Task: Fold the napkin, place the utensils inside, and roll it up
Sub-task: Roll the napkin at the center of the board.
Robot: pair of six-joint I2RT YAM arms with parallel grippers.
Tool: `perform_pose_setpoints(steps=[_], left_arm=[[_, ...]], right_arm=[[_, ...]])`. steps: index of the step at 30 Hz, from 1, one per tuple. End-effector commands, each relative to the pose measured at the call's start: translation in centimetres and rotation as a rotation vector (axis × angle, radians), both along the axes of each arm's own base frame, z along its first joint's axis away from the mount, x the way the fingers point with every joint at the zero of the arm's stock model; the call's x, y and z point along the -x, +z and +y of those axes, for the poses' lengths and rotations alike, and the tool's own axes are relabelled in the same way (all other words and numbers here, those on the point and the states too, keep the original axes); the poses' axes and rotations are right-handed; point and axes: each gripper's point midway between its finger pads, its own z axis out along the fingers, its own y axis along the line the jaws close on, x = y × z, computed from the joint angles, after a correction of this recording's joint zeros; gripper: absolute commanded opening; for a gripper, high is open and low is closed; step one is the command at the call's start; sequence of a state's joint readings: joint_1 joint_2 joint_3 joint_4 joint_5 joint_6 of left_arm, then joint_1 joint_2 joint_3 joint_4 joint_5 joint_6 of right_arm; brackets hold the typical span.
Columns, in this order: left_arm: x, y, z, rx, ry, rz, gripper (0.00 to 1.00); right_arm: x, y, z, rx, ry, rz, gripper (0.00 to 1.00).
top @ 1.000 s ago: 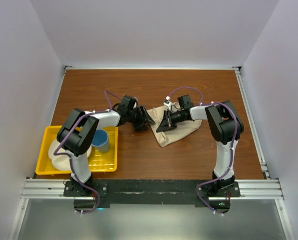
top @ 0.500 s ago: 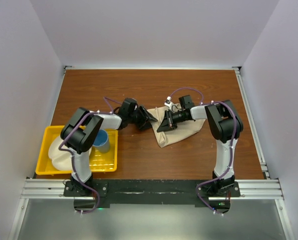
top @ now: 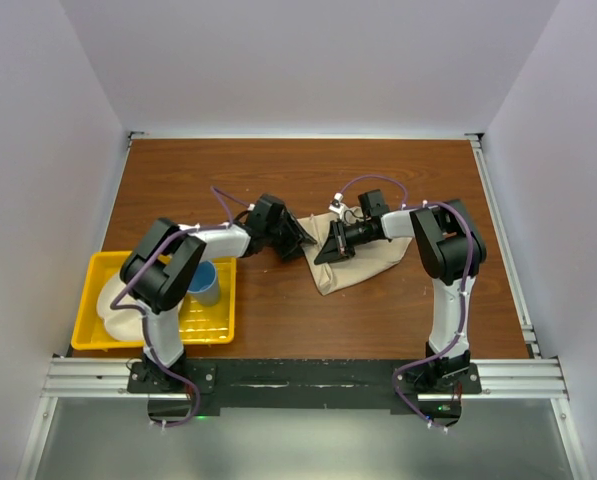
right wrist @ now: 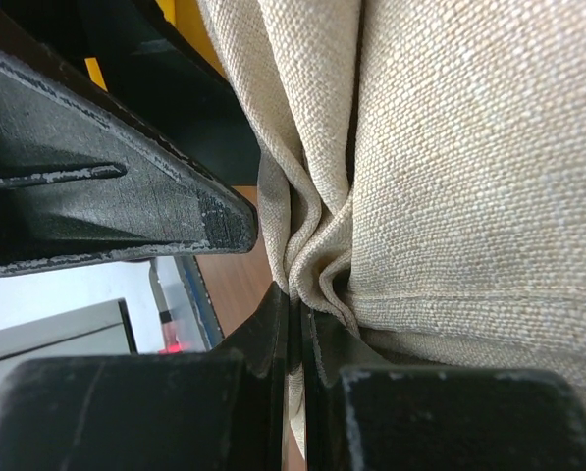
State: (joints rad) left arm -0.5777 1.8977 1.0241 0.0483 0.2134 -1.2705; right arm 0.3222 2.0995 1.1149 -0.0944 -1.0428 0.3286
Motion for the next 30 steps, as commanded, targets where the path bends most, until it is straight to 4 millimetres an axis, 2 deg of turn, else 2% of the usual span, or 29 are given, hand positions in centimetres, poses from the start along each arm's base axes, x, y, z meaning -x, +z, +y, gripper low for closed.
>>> perform_pose_setpoints(steps=[1,4,7,8,9,11,14,17,18,21,22,25,26,27,30], left_arm=[[4.5,-5.7,5.1,-0.277,-0.004,0.153,0.55],[4.9,-5.5,5.3,-0.282,-0.009,0.166,0.55],[4.3,-5.2,5.0,-0.272,-0.012,0.125,0.56],[4.4,-6.2,5.1,-0.29,-0.019,0.149,0.56],[3.7,-6.0,4.4,-0.285,-0.024,0.142,0.55],[4.1,-7.4,4.1,-0.3,-0.032,0.192,0.54],[4.4,-8.5,4.0,-0.301,0.002,0.24,0.49],[4.7,-9.7,4.5,-0.365,0.001,0.305,0.36],[4.8,-10.0,4.7,-0.389,-0.004,0.326,0.29],[5.9,-11.1,5.7,-0.465,-0.006,0.409,0.16],[6.0,-11.1,5.6,-0.466,-0.016,0.419,0.15],[5.0,-9.7,5.1,-0.488,-0.062,0.356,0.19],[4.0,-8.2,4.9,-0.482,-0.07,0.298,0.23],[3.6,-7.5,5.0,-0.496,-0.095,0.256,0.33],[2.2,-4.0,4.6,-0.47,-0.155,0.123,0.45]], right_arm=[[0.4,-2.6,-0.7,0.085,-0.001,0.003,0.0],[0.4,-2.7,-0.8,0.087,-0.001,0.006,0.0],[0.2,-2.5,-0.7,0.086,-0.003,0.001,0.0],[0.2,-2.6,-0.7,0.087,-0.001,0.0,0.0],[0.2,-2.5,-0.7,0.086,-0.001,0.0,0.0],[0.2,-2.5,-0.7,0.086,-0.003,0.001,0.0],[0.2,-2.4,-0.7,0.085,0.002,0.004,0.0],[0.0,-2.6,-1.0,0.115,0.009,-0.02,0.0],[0.2,-2.6,-1.1,0.128,0.012,-0.012,0.0],[0.3,-2.9,-1.5,0.172,0.02,-0.022,0.0],[0.4,-2.8,-1.5,0.181,0.026,-0.034,0.0],[0.5,-2.7,-1.4,0.186,0.03,-0.043,0.0],[0.5,-2.9,-1.6,0.197,0.03,-0.042,0.0],[0.5,-2.9,-1.6,0.201,0.031,-0.046,0.0],[0.3,-3.2,-1.7,0.203,0.038,-0.05,0.0]])
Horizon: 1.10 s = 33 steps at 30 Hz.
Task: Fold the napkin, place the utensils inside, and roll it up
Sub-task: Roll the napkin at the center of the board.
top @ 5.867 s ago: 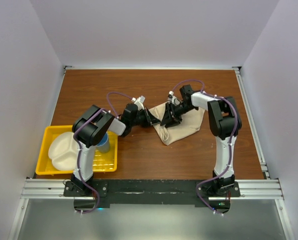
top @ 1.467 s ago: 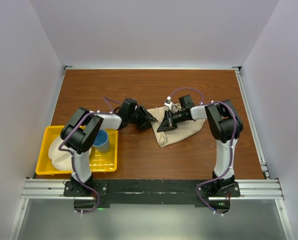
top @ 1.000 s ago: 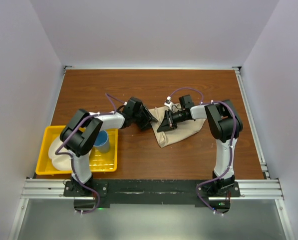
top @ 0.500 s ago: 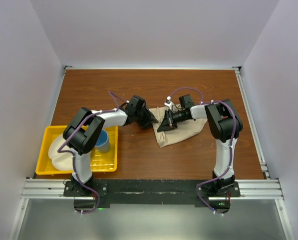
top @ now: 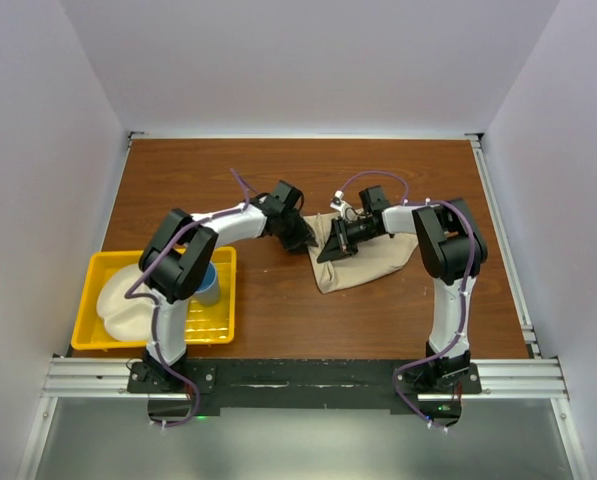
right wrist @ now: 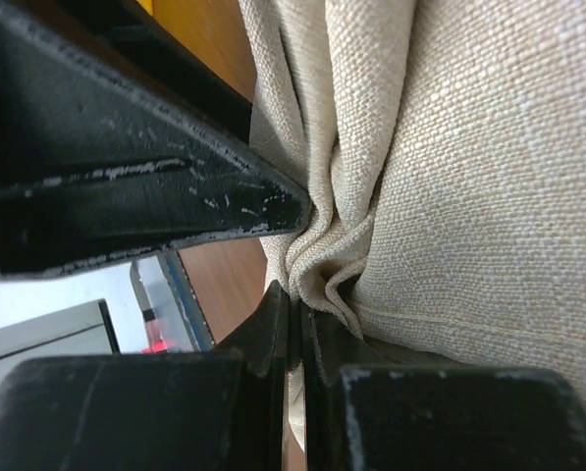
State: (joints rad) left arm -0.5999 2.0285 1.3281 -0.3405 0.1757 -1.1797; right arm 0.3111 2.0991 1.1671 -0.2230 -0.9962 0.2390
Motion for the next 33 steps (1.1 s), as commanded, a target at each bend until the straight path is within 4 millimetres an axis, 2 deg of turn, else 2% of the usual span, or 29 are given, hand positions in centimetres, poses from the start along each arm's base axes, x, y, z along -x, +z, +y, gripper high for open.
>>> perform_pose_setpoints(steps=[1,2,4,5,6,11,13,15,20,23,25,29,33], left_arm=[[2.6,-2.3,5.2,-0.277,-0.117,-0.025,0.48],[2.0,-0.5,4.9,-0.246,-0.122,-0.089,0.51],[1.4,1.4,4.6,-0.174,-0.145,-0.151,0.56],[1.2,1.8,4.3,-0.14,-0.164,-0.167,0.61],[1.1,2.1,4.2,-0.101,-0.199,-0.167,0.62],[-0.7,3.1,5.9,-0.131,-0.25,-0.217,0.57],[-0.8,3.4,5.5,-0.096,-0.294,-0.224,0.54],[-0.8,3.6,5.0,-0.068,-0.334,-0.228,0.46],[-1.0,5.7,1.1,0.165,-0.408,-0.335,0.19],[-1.0,6.6,-0.5,0.292,-0.411,-0.386,0.08],[-1.1,6.3,-1.1,0.333,-0.406,-0.401,0.03],[-1.5,5.9,-2.0,0.391,-0.379,-0.406,0.02],[-1.6,3.6,-2.7,0.405,-0.367,-0.365,0.01]], right_arm=[[0.9,-3.1,-0.8,0.143,0.03,-0.027,0.0],[0.9,-3.2,-0.7,0.143,0.03,-0.024,0.0],[0.9,-3.4,-0.7,0.144,0.032,-0.024,0.0],[0.8,-3.4,-0.7,0.145,0.03,-0.023,0.0],[0.7,-3.5,-0.8,0.155,0.03,-0.028,0.0],[0.7,-3.6,-1.3,0.192,0.039,-0.037,0.0],[0.6,-3.7,-1.4,0.207,0.036,-0.04,0.0],[0.4,-3.6,-1.5,0.21,0.032,-0.044,0.0],[0.6,-3.9,-1.5,0.221,0.039,-0.034,0.0],[0.5,-3.9,-1.6,0.225,0.037,-0.036,0.0],[0.6,-3.8,-1.6,0.224,0.037,-0.034,0.0],[0.7,-3.9,-1.7,0.228,0.04,-0.031,0.0],[0.8,-3.9,-1.8,0.235,0.04,-0.03,0.0]])
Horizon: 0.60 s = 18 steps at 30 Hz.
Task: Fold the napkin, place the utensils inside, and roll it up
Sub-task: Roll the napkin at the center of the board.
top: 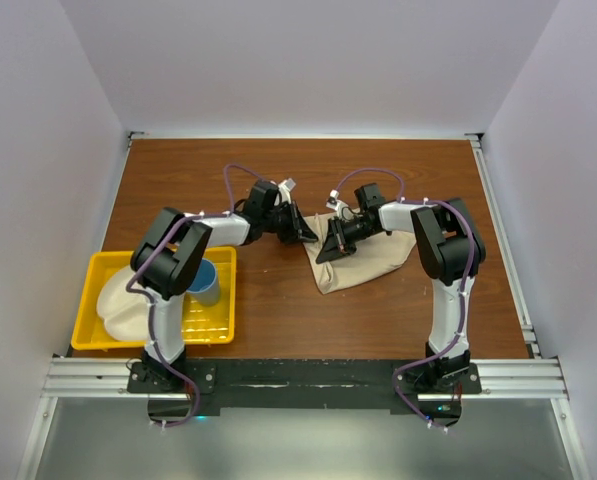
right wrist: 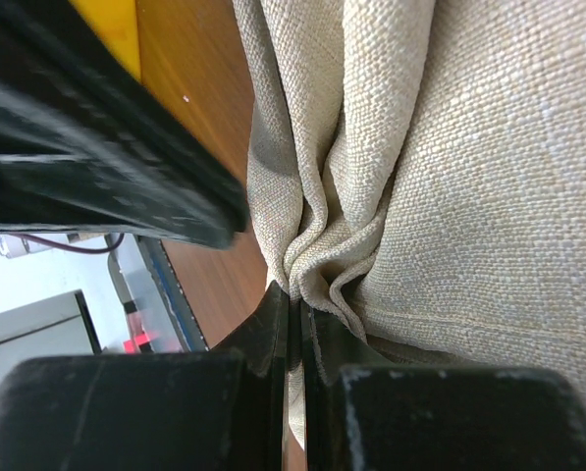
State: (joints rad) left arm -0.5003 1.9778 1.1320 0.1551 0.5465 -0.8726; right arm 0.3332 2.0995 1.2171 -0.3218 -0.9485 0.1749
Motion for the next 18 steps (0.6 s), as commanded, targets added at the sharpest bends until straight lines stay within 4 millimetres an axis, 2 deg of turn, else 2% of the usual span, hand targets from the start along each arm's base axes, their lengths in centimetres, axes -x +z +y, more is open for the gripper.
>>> perform_pose_setpoints(steps=[1,3,4,6,7,9,10,11,14,16,18], left_arm=[[-0.5,-0.6,-2.0,0.096,-0.014,-0.008,0.01],[-0.5,-1.9,-2.4,0.076,-0.002,0.015,0.0],[-0.2,-3.5,-2.1,0.041,0.005,0.056,0.0],[0.1,-5.3,-1.4,-0.005,0.04,0.094,0.0],[1.1,-6.6,-0.6,-0.046,0.052,0.14,0.0],[1.5,-7.7,0.4,-0.099,0.078,0.148,0.0],[2.4,-8.6,1.1,-0.122,0.082,0.172,0.0],[2.6,-9.2,1.6,-0.146,0.095,0.177,0.0],[3.5,-10.5,2.4,-0.175,0.105,0.202,0.0],[4.0,-11.0,2.7,-0.188,0.109,0.212,0.0],[4.1,-11.2,3.1,-0.202,0.122,0.215,0.0]], right_arm=[[0.7,-3.9,-2.1,0.183,0.0,-0.011,0.0],[0.7,-3.8,-2.2,0.193,-0.001,-0.018,0.0],[0.8,-3.8,-2.3,0.201,-0.001,-0.014,0.0],[0.7,-3.5,-2.7,0.226,-0.01,-0.016,0.0],[0.9,-3.6,-3.3,0.272,-0.017,-0.009,0.04],[0.5,-2.3,-3.8,0.31,-0.032,-0.041,0.17],[0.7,-2.3,-4.5,0.354,-0.044,-0.038,0.23],[0.8,-1.9,-4.7,0.363,-0.048,-0.042,0.32],[0.9,0.3,-5.0,0.368,-0.074,-0.075,0.45],[0.8,2.1,-5.0,0.361,-0.089,-0.103,0.48],[0.5,3.0,-5.6,0.391,-0.119,-0.12,0.5]])
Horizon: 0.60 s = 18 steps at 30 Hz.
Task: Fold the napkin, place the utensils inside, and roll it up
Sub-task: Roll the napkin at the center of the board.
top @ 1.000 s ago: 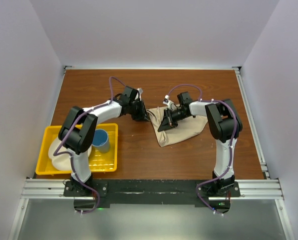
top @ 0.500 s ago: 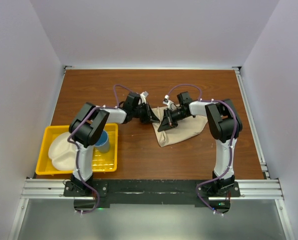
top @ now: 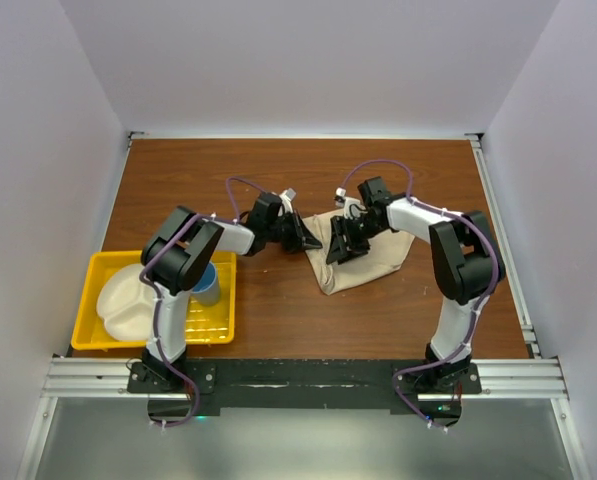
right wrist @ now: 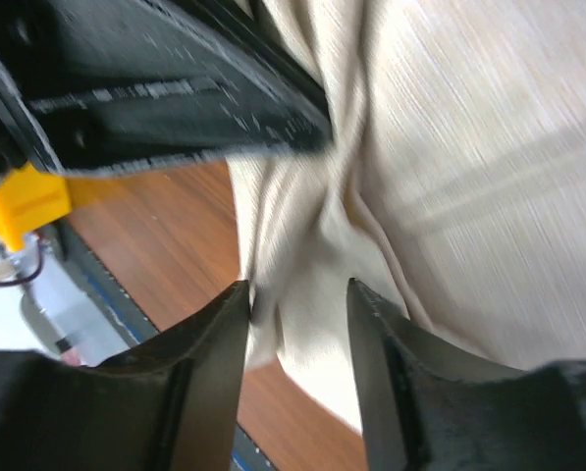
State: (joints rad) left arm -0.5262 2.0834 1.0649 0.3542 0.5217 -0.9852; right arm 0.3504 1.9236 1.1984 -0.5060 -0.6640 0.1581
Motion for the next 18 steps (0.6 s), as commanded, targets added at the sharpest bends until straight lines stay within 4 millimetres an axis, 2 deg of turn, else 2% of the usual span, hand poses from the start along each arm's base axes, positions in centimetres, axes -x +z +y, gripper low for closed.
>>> perform_pose_setpoints(steps=[1,5,6,8,9,10,11,12,13,18], left_arm=[[3.8,-7.2,4.2,-0.235,0.06,0.166,0.0],[3.9,-7.3,4.4,-0.238,0.083,0.193,0.0],[4.0,-7.4,4.5,-0.248,0.086,0.211,0.0],[4.1,-7.6,4.6,-0.262,0.097,0.235,0.0],[4.3,-7.7,4.7,-0.275,0.099,0.257,0.0],[4.3,-7.7,4.7,-0.28,0.103,0.267,0.0],[4.4,-7.7,4.7,-0.279,0.108,0.285,0.0],[4.4,-7.7,4.7,-0.279,0.112,0.302,0.0],[4.5,-7.7,4.6,-0.273,0.122,0.319,0.0],[4.5,-7.4,4.4,-0.268,0.141,0.35,0.0]], right_arm=[[-0.1,1.9,-2.8,0.15,-0.062,-0.054,0.51],[-0.6,4.5,-3.0,0.173,-0.078,-0.163,0.54],[-0.9,4.5,-3.3,0.214,-0.085,-0.195,0.55],[-0.3,4.8,-2.0,0.248,-0.045,-0.265,0.57],[-0.6,4.6,-2.2,0.321,-0.056,-0.31,0.57],[-0.1,4.8,-0.9,0.357,-0.024,-0.359,0.59],[-0.1,4.9,-0.4,0.38,-0.025,-0.384,0.59],[-0.5,4.8,-0.5,0.433,-0.04,-0.422,0.6],[-0.2,5.2,1.1,0.427,-0.02,-0.458,0.62],[-0.9,3.6,3.2,0.51,-0.032,-0.497,0.65]])
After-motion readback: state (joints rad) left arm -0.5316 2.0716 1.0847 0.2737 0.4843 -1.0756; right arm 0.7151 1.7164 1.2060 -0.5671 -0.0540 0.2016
